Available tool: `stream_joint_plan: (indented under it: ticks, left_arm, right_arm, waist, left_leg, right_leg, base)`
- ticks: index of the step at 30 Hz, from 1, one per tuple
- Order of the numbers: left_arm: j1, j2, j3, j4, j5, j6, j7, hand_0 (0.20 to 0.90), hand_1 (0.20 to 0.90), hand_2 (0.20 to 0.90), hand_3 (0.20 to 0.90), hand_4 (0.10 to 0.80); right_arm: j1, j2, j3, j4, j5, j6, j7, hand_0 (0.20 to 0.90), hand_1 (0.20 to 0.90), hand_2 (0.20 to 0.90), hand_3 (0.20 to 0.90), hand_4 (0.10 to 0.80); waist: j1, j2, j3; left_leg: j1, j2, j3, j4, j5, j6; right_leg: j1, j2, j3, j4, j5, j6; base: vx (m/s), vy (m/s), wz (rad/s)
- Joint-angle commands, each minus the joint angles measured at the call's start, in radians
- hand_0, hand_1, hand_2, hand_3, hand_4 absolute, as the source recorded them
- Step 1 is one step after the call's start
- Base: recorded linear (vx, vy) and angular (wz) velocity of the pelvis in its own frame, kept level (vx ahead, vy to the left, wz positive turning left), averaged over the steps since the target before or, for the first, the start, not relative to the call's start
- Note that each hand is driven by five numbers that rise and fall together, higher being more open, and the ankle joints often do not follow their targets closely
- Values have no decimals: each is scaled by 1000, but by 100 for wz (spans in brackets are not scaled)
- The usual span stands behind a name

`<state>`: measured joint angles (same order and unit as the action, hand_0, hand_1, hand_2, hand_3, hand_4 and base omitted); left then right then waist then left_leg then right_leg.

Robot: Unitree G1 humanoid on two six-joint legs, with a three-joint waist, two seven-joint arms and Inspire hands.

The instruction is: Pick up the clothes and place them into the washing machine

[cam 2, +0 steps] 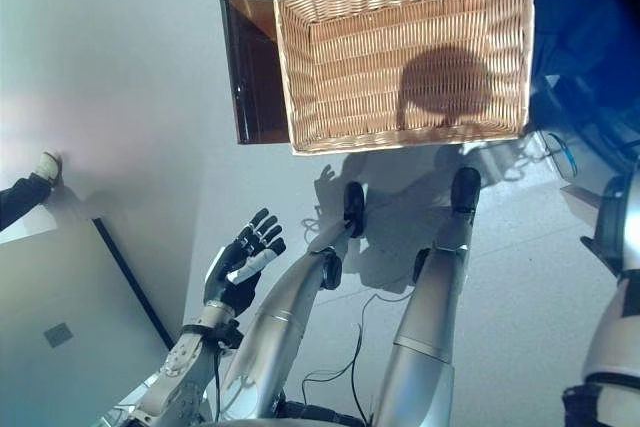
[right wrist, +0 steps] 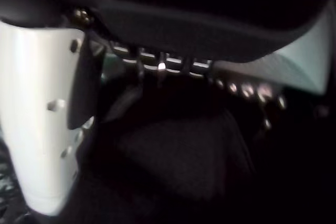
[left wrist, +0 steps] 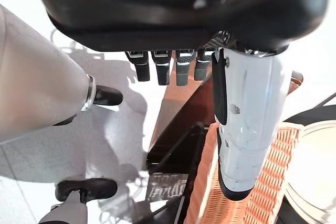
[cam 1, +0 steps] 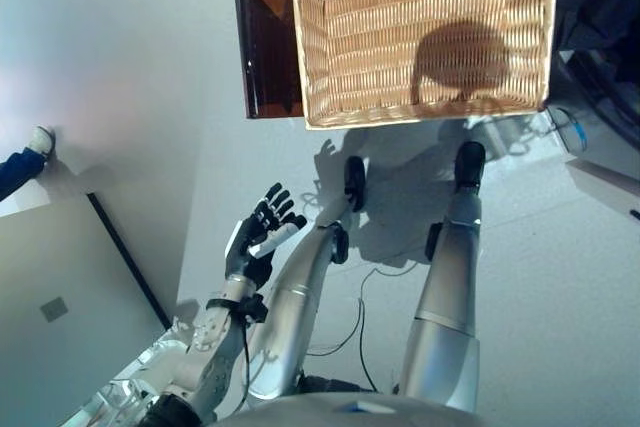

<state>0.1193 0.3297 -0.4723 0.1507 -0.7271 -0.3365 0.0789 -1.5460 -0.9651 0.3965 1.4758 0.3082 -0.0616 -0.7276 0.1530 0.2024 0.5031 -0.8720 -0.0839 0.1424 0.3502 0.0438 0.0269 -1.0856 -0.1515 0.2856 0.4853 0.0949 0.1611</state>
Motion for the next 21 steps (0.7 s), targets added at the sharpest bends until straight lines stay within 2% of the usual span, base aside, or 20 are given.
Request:
stream_joint_plan:
  ticks: [1,4,12,21]
  left_arm:
    - [42,82,77,-71,20,-75,13,900,900,900,900,800]
    - [35,81,73,-76,13,-78,4,900,900,900,900,800]
    - [26,75,63,-76,14,-72,-9,900,900,900,900,800]
    - [31,86,57,-69,9,-62,-43,900,900,900,900,800]
  right_arm:
    - [-35,-106,158,-88,-161,21,-131,900,900,900,900,800]
    - [-17,-97,181,-86,-231,45,-110,900,900,900,900,800]
    - [39,-50,181,-71,-381,143,-189,900,900,900,900,800]
    - [162,1,95,-65,-439,195,-221,900,900,900,900,800]
  waist:
    - [2,74,-11]
    - [11,80,-19]
    - [27,94,-46]
    - [43,102,-91]
  left_leg:
    - [-36,44,0,-39,27,-77]
    - [-44,37,5,-21,20,-72]
    - [-80,24,24,52,-5,-58]
    - [-81,15,54,118,-41,-44]
  right_leg:
    - [40,86,-90,76,-140,-91]
    - [33,80,-85,82,-135,-86]
    - [-4,70,-54,123,-126,-82]
    - [5,47,-28,141,-127,-70]
  base:
    - [-61,68,-4]
    - [-69,67,-3]
    - [-69,68,-2]
    - [-35,70,-2]
